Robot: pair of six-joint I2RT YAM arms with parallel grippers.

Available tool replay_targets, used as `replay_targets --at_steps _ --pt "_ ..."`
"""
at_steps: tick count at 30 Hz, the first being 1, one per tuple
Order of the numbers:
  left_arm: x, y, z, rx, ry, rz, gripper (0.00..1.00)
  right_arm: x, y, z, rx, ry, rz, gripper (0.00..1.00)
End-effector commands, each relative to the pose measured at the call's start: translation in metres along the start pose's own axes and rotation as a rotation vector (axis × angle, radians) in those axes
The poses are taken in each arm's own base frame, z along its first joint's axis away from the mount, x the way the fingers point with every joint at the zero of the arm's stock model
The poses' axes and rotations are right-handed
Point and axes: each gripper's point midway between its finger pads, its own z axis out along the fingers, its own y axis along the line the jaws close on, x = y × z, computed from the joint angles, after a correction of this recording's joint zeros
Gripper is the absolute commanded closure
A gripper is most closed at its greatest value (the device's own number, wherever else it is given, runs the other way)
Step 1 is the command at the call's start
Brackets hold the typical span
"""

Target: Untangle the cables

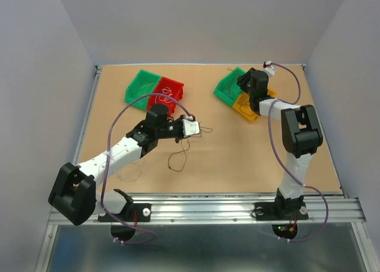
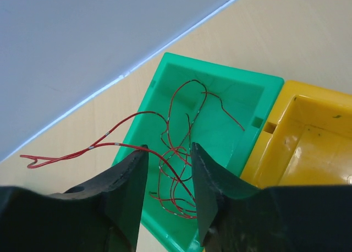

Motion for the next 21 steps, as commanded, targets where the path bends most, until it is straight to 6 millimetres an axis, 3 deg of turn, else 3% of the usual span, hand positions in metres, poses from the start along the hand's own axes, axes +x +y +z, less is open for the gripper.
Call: replay_targets --at_steps 1,7,11,16,21 --pt "-0.008 0.002 0.000 -0.006 -0.025 0.023 1.00 -0.035 0.012 -0.014 -0.007 -0.096 -0.015 0.56" --pt "-0.007 0.002 0.001 -0.007 -0.022 0.022 1.00 -0.045 0.023 -0.019 -0.052 -0.103 -0.088 0.40" --pt "-0.007 0.003 0.001 -0.008 -0.020 0.021 1.00 -0.049 0.036 -0.024 -0.114 -0.092 -0.157 0.35" --pt "-0.004 0.003 0.002 -0.008 -0.013 0.018 1.00 -0.049 0.057 -0.020 -0.202 -0.048 -0.253 0.35" --pt "-0.005 0.004 0.002 -0.009 -0.014 0.022 1.00 -0.050 0.074 -0.029 -0.270 -0.056 -0.277 0.32"
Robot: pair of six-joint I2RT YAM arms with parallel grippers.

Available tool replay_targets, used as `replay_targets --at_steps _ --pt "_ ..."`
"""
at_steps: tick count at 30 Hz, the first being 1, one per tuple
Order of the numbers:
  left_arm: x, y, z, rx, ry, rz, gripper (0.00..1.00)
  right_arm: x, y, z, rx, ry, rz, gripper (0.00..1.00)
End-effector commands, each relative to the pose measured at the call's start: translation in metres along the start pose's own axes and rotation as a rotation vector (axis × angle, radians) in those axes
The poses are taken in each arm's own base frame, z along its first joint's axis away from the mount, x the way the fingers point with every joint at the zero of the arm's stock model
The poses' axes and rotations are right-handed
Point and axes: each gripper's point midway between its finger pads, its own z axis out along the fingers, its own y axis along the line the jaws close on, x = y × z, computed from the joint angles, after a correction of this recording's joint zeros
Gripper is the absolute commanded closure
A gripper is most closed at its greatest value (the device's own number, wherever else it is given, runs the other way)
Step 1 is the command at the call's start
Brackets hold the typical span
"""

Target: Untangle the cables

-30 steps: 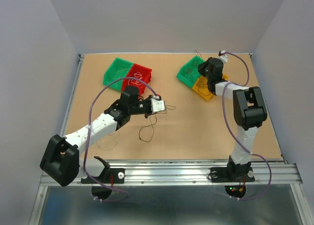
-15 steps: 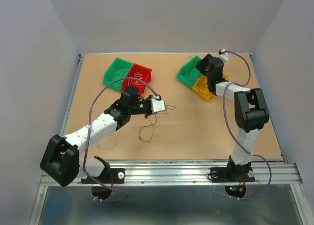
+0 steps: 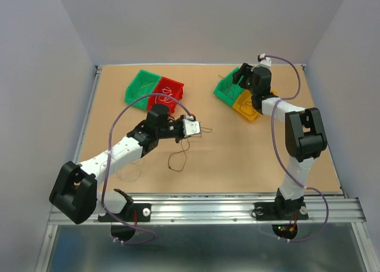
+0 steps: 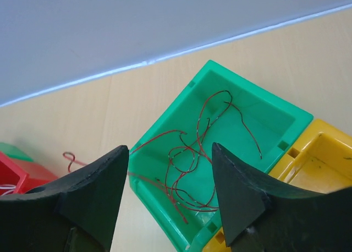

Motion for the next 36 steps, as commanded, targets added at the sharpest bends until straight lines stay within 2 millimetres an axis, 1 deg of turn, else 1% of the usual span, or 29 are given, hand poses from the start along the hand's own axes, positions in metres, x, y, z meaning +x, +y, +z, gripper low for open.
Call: replay_targets --at_steps 1,2,4,5,7,8,11,12,13,14,15,17,18,19,20,21,22,24,25,26,27,28,29,30,31,32,34,35,36 --pt "-0.010 0.004 0.000 -0.009 -0.027 0.028 1.00 -0.049 0.042 -0.010 -0.120 -0.111 -0.056 0.29" --pt "-0.009 0.004 0.000 -0.009 -0.025 0.028 1.00 -0.050 0.046 -0.012 -0.133 -0.116 -0.063 0.25" --pt "-0.008 0.006 0.002 -0.015 -0.018 0.023 1.00 -0.054 0.056 -0.018 -0.164 -0.127 -0.092 0.24" --pt "-0.007 0.007 0.002 -0.017 -0.016 0.020 1.00 -0.051 0.066 -0.020 -0.214 -0.112 -0.109 0.20" --pt "-0.005 0.008 0.005 -0.019 -0.006 0.009 1.00 -0.049 0.078 -0.022 -0.277 -0.100 -0.146 0.19" --pt "-0.004 0.010 0.005 -0.022 -0.003 -0.002 1.00 -0.043 0.087 -0.024 -0.338 -0.075 -0.165 0.19" --pt "-0.004 0.017 0.004 -0.037 -0.002 -0.025 1.00 -0.027 0.099 -0.024 -0.428 -0.028 -0.236 0.18" --pt "-0.005 0.020 0.002 -0.046 -0.005 -0.037 1.00 -0.024 0.098 -0.022 -0.432 -0.014 -0.251 0.18" --pt "-0.006 0.027 -0.001 -0.071 -0.015 -0.063 1.00 -0.003 0.091 -0.017 -0.426 0.058 -0.272 0.19" --pt "-0.008 0.034 -0.004 -0.096 -0.021 -0.085 1.00 -0.006 0.101 -0.016 -0.466 0.077 -0.284 0.21" --pt "-0.008 0.046 -0.010 -0.140 -0.021 -0.104 1.00 0.012 0.101 -0.016 -0.463 0.147 -0.290 0.21" --pt "-0.014 0.060 -0.015 -0.186 -0.026 -0.162 1.00 0.027 0.103 -0.017 -0.435 0.187 -0.298 0.21" --pt "-0.013 0.064 -0.016 -0.197 -0.014 -0.182 1.00 0.038 0.116 -0.024 -0.434 0.200 -0.315 0.21" --pt "-0.011 0.068 -0.018 -0.219 0.001 -0.198 1.00 0.045 0.118 -0.028 -0.405 0.201 -0.324 0.19" --pt "-0.014 0.072 -0.019 -0.233 0.002 -0.215 1.00 0.041 0.113 -0.027 -0.311 0.170 -0.327 0.16" --pt "-0.012 0.075 -0.019 -0.247 0.010 -0.227 1.00 0.046 0.113 -0.029 -0.276 0.174 -0.322 0.14" --pt "-0.009 0.081 -0.021 -0.285 0.030 -0.239 1.00 0.059 0.119 -0.035 -0.251 0.200 -0.281 0.13" --pt "-0.006 0.088 -0.023 -0.317 0.043 -0.252 1.00 0.059 0.104 -0.035 -0.114 0.178 -0.199 0.13" --pt "-0.003 0.091 -0.024 -0.332 0.053 -0.261 1.00 0.069 0.101 -0.039 -0.076 0.191 -0.120 0.13" --pt "-0.002 0.092 -0.024 -0.333 0.054 -0.263 1.00 0.073 0.096 -0.041 -0.037 0.189 -0.080 0.13" --pt "-0.001 0.093 -0.024 -0.335 0.056 -0.267 1.00 0.075 0.099 -0.042 -0.009 0.162 -0.011 0.11" --pt "0.000 0.094 -0.025 -0.344 0.058 -0.271 1.00 0.086 0.092 -0.046 0.019 0.169 0.015 0.11" --pt "0.000 0.096 -0.026 -0.355 0.061 -0.273 1.00 0.089 0.092 -0.048 0.039 0.156 0.045 0.10" --pt "0.002 0.102 -0.030 -0.386 0.067 -0.274 1.00 0.088 0.098 -0.050 0.054 0.114 0.087 0.09" --pt "0.003 0.105 -0.032 -0.403 0.070 -0.280 1.00 0.094 0.095 -0.052 0.075 0.108 0.102 0.08" --pt "0.004 0.108 -0.034 -0.421 0.068 -0.291 1.00 0.095 0.086 -0.053 0.131 0.081 0.121 0.07" --pt "0.005 0.117 -0.043 -0.463 0.061 -0.301 1.00 0.102 0.086 -0.056 0.154 0.063 0.173 0.07" --pt "0.004 0.119 -0.047 -0.477 0.055 -0.315 1.00 0.105 0.077 -0.057 0.194 0.045 0.190 0.07" --pt "0.005 0.124 -0.052 -0.496 0.052 -0.322 1.00 0.108 0.077 -0.056 0.205 0.037 0.234 0.07"
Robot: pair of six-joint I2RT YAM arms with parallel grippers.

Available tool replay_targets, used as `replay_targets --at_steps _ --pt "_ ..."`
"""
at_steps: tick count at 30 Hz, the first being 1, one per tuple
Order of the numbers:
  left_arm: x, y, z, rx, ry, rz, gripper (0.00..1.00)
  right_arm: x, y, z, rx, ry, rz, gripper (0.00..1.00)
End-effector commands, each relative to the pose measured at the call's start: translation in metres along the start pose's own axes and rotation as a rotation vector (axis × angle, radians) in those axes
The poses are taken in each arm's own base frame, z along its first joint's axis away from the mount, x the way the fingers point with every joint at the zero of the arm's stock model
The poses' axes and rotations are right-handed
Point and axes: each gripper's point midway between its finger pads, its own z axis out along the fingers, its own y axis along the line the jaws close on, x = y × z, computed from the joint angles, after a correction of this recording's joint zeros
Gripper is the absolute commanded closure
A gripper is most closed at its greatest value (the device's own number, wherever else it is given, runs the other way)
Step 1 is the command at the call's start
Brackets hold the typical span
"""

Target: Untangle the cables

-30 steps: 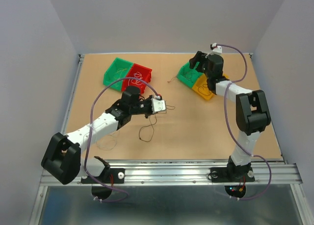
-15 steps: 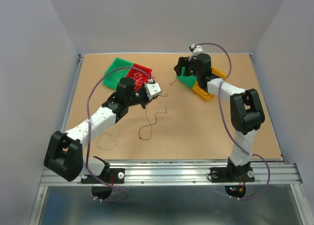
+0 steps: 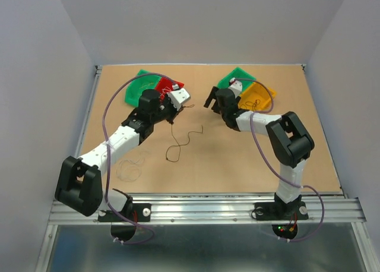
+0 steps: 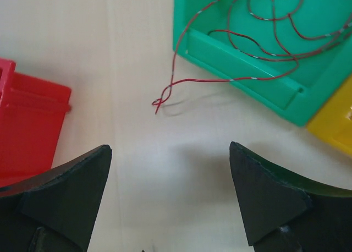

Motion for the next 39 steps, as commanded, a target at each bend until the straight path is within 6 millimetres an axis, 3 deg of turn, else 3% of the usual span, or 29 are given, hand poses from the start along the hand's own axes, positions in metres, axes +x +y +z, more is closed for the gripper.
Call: replay_targets --at_steps 1,3,12,16,19,31,34,38,39 --pt "-0.030 0.033 -0.015 -0.116 -0.086 -0.031 1.00 -0.030 -0.002 -0.002 0.077 -0.187 0.243 0.07" --pt "-0.031 0.035 -0.017 -0.123 -0.091 -0.043 1.00 -0.024 -0.009 0.005 0.111 -0.206 0.281 0.07" --pt "-0.023 0.041 -0.013 -0.131 -0.072 -0.054 1.00 -0.019 0.004 0.026 0.156 -0.314 0.363 0.16" --pt "-0.024 0.042 -0.014 -0.134 -0.076 -0.055 1.00 -0.008 0.016 0.034 0.165 -0.336 0.372 0.21" --pt "-0.024 0.043 -0.015 -0.136 -0.076 -0.053 1.00 -0.012 0.028 0.043 0.150 -0.342 0.376 0.24" --pt "-0.020 0.044 -0.012 -0.127 -0.070 -0.057 1.00 -0.013 0.018 0.062 0.235 -0.416 0.344 0.46" --pt "-0.021 0.044 -0.012 -0.126 -0.072 -0.056 1.00 -0.016 0.019 0.062 0.235 -0.421 0.344 0.60" --pt "-0.020 0.044 -0.011 -0.123 -0.069 -0.056 1.00 -0.031 0.026 0.055 0.213 -0.425 0.343 1.00" --pt "-0.020 0.044 -0.011 -0.123 -0.068 -0.053 1.00 -0.034 0.028 0.053 0.197 -0.414 0.340 0.99"
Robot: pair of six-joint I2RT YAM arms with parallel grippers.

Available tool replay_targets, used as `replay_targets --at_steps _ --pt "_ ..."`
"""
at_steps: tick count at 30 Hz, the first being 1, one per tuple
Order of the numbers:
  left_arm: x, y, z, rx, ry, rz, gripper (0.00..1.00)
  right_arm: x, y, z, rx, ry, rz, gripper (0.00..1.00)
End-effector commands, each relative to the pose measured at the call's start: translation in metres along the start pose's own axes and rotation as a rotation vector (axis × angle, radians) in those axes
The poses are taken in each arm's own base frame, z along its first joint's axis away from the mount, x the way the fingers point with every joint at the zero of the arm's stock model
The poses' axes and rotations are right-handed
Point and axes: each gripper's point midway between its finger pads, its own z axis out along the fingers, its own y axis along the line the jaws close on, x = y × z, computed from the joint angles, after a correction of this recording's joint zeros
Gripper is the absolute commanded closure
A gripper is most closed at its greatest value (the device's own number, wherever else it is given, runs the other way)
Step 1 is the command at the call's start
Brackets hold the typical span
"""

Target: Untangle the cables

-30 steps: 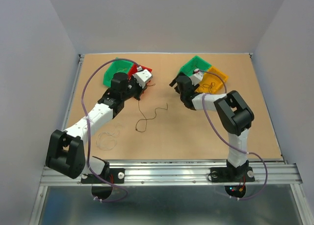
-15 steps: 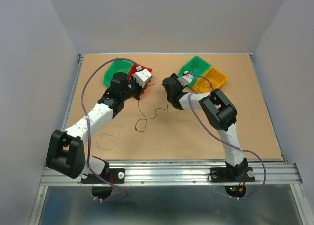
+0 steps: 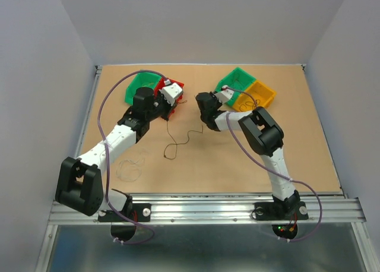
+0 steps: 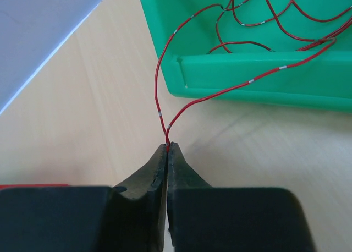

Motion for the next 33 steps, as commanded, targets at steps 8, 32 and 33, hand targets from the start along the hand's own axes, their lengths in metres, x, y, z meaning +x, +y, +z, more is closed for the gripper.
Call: replay_targets --at_steps 8,32,33 --pt "-0.028 0.007 0.000 -0.009 -0.078 0.021 1.00 -0.100 0.030 -0.005 -0.118 0.000 0.193 0.99" --pt "-0.021 0.006 0.006 0.010 -0.053 0.013 1.00 -0.116 -0.044 0.082 0.030 0.161 0.074 1.00" --pt "-0.021 0.005 0.007 0.014 -0.051 0.014 1.00 -0.118 -0.042 0.084 0.041 0.147 0.055 0.99"
